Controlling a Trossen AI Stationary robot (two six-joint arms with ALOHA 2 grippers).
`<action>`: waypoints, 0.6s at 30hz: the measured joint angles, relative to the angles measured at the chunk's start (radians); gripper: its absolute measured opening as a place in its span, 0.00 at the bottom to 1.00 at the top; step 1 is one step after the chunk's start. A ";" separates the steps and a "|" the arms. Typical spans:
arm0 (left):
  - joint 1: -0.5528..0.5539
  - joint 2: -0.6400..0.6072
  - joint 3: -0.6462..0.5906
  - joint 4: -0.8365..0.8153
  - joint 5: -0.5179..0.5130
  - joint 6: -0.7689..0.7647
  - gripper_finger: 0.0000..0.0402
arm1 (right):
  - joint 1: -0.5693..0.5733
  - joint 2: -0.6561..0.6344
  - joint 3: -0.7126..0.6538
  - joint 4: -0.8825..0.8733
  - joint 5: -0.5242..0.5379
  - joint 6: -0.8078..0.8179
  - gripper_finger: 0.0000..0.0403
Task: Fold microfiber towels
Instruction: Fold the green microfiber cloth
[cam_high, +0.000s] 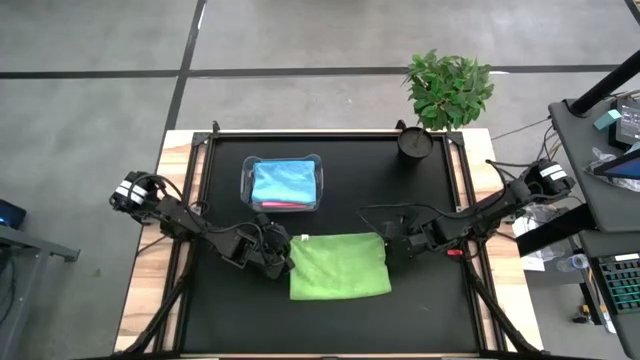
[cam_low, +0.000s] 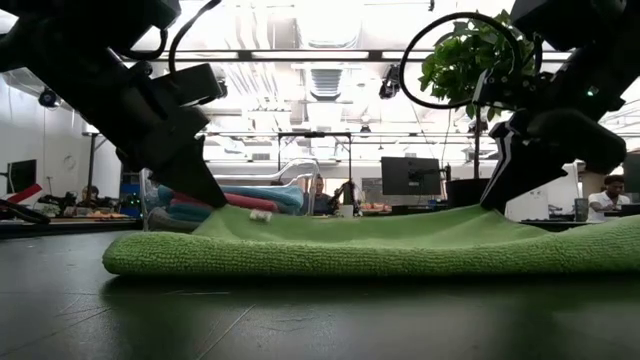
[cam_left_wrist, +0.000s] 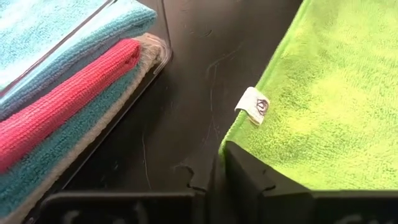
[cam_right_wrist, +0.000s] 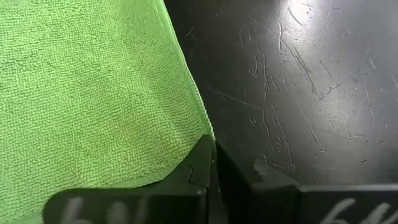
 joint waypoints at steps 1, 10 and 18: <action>0.000 0.000 0.000 0.000 0.000 0.009 0.07 | 0.000 -0.002 0.000 -0.001 0.000 0.000 0.04; 0.000 -0.010 0.001 -0.018 0.002 0.021 0.34 | -0.002 -0.055 0.001 -0.038 -0.001 0.010 0.23; -0.002 -0.055 0.044 -0.013 0.187 0.153 0.37 | -0.002 -0.184 0.001 -0.085 -0.038 0.171 0.38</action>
